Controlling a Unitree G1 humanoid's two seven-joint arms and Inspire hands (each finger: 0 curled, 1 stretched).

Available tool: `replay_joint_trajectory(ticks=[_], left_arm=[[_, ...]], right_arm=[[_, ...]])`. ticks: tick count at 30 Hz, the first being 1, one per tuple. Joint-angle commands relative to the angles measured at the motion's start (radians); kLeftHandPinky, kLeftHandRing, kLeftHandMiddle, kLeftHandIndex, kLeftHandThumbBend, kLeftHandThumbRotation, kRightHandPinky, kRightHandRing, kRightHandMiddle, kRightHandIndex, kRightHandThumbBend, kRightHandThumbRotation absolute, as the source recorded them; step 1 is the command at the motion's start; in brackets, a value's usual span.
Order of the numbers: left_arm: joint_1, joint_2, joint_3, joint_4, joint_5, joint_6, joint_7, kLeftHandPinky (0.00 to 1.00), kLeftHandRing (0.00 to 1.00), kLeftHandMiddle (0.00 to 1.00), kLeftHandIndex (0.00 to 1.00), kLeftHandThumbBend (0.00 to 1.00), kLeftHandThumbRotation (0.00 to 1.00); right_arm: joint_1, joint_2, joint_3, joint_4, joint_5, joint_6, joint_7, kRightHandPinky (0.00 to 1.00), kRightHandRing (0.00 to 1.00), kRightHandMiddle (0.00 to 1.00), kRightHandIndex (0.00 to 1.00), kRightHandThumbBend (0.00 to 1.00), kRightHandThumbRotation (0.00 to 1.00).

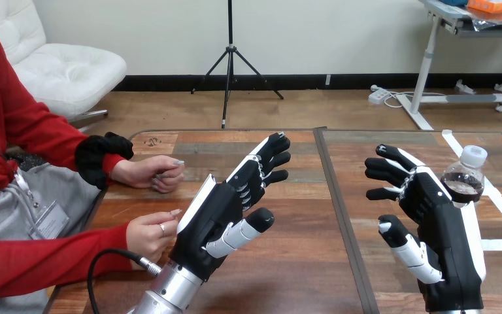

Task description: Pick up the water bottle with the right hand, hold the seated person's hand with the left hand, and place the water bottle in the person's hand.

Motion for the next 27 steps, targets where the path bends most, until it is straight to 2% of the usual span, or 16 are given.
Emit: replay_joint_trajectory(ticks=[1, 27], left_arm=[[-0.032, 0.01, 0.006, -0.022, -0.001, -0.022, -0.004, 0.88, 0.93, 0.95, 0.94, 1.0, 0.8], [-0.018, 0.004, 0.004, -0.031, -0.003, -0.015, -0.007, 0.87, 0.93, 0.94, 0.93, 1.0, 0.79]], right_arm=[[-0.033, 0.012, 0.003, -0.029, -0.005, -0.025, -0.012, 0.61, 0.74, 0.76, 0.8, 1.0, 0.76], [-0.017, 0.013, 0.014, -0.036, 0.009, -0.026, -0.005, 0.61, 0.75, 0.77, 0.81, 1.0, 0.75]])
